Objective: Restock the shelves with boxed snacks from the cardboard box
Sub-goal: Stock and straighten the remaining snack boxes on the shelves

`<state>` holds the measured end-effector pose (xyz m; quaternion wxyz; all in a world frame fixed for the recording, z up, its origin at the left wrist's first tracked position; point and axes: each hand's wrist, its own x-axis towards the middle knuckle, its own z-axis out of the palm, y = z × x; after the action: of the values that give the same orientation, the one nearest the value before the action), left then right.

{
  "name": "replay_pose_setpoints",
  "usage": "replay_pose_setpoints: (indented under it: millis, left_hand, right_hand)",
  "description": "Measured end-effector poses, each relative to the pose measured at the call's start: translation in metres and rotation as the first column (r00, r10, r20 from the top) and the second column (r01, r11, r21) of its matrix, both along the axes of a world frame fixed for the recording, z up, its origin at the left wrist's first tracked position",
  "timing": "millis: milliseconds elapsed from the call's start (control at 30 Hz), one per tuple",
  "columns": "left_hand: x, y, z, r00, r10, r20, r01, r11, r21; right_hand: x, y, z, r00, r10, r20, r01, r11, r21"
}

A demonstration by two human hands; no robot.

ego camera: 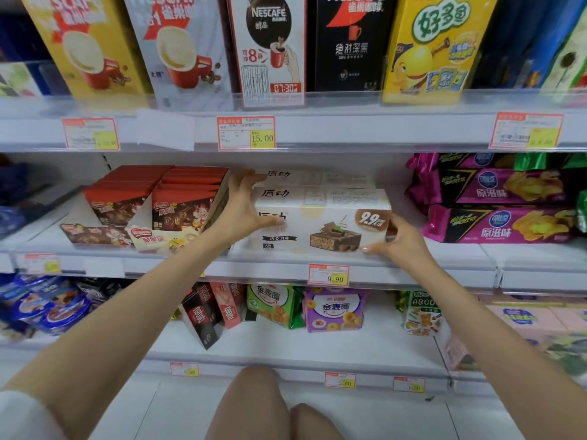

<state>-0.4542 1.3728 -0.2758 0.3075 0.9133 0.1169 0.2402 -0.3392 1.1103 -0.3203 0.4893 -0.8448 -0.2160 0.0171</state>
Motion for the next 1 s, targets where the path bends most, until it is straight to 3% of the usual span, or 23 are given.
replay_pose_setpoints:
  millis: [100,167,367,467,533,667,800,1000]
  left_hand:
    - [-0.005,0.002,-0.012,0.992,0.089,-0.093,-0.107,0.973,-0.206]
    - [-0.010,0.001,-0.021,0.971,0.083,-0.222,-0.139,0.958,-0.251]
    - [-0.018,-0.011,-0.024,0.948,0.143,-0.284,-0.137,0.990,0.040]
    - [-0.022,-0.013,-0.026,0.964,0.085,-0.252,-0.076,0.996,0.044]
    - [-0.026,-0.009,-0.024,0.981,0.068,-0.182,-0.087,0.992,-0.097]
    - [-0.011,-0.001,-0.012,0.991,0.057,-0.119,-0.106,0.879,-0.464]
    - [-0.004,-0.012,-0.005,0.976,-0.097,-0.194,-0.040,0.799,-0.600]
    - [0.001,-0.020,-0.012,0.985,-0.139,-0.102,0.038,0.750,-0.660]
  right_hand:
    - [0.003,-0.002,0.001,0.998,0.047,-0.049,-0.049,0.998,-0.039]
    - [0.005,-0.004,0.002,0.994,0.065,-0.083,-0.067,0.997,-0.025]
    - [0.010,-0.019,0.012,0.986,0.072,-0.151,-0.083,0.994,-0.071]
    - [0.011,-0.029,0.014,0.980,0.082,-0.179,-0.102,0.990,-0.102]
    - [0.009,-0.032,0.019,0.976,0.102,-0.190,-0.111,0.993,-0.037]
    - [0.018,-0.024,0.039,0.974,0.063,-0.216,-0.024,0.984,0.176]
    - [0.029,-0.004,0.049,0.934,0.084,-0.348,0.004,0.970,0.243]
    - [0.028,-0.004,0.048,0.916,0.067,-0.395,0.086,0.929,0.359]
